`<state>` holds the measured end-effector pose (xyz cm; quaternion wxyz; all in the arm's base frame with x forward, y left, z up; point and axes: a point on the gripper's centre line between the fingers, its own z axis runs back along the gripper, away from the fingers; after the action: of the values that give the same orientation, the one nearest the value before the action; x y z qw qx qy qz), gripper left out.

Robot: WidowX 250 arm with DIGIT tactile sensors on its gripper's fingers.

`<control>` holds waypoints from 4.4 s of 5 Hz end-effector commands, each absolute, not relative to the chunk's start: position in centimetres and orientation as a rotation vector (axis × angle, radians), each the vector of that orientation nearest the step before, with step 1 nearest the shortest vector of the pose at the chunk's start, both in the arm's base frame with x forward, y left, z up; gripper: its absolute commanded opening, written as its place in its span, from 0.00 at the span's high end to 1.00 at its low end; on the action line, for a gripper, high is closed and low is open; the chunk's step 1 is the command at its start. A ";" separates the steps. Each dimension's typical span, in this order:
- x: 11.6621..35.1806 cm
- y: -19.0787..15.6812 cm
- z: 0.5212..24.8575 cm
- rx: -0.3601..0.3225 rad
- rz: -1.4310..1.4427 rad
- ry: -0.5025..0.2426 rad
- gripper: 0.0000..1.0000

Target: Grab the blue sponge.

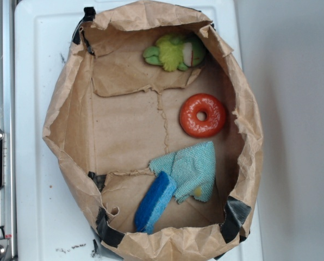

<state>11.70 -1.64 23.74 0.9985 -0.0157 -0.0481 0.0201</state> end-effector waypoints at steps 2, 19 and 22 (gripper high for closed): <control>16.1 -4.6 21.1 0.099 0.180 -0.103 0.00; 27.8 -3.9 9.7 -0.130 0.682 -0.002 1.00; 28.5 2.2 18.6 0.047 0.515 -0.061 1.00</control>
<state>27.89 1.51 15.89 0.9668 0.0325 0.0118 0.2531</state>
